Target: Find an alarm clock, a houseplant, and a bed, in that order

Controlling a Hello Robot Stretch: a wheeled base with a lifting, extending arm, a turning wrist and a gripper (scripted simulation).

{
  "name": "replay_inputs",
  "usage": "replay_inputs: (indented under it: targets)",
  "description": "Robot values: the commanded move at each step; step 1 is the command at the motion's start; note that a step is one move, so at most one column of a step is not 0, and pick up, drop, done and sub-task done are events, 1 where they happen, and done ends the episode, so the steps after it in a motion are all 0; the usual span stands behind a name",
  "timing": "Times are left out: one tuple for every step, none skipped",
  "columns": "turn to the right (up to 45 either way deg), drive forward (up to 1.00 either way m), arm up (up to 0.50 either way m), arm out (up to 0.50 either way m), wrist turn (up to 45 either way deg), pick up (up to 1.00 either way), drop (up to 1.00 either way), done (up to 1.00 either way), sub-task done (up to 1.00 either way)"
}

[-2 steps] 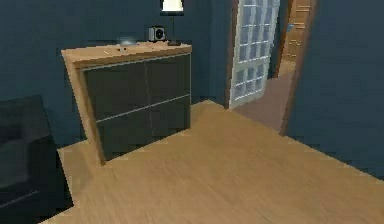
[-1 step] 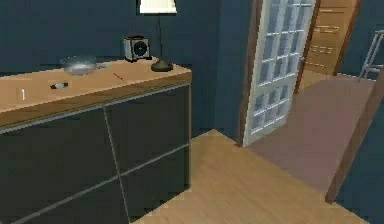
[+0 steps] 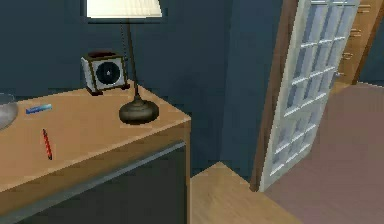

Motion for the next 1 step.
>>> replay_inputs:
  targets:
    - [-21.0, 0.00, 0.00, 0.00, 0.0, 0.00, 0.00, 0.00, 0.00]
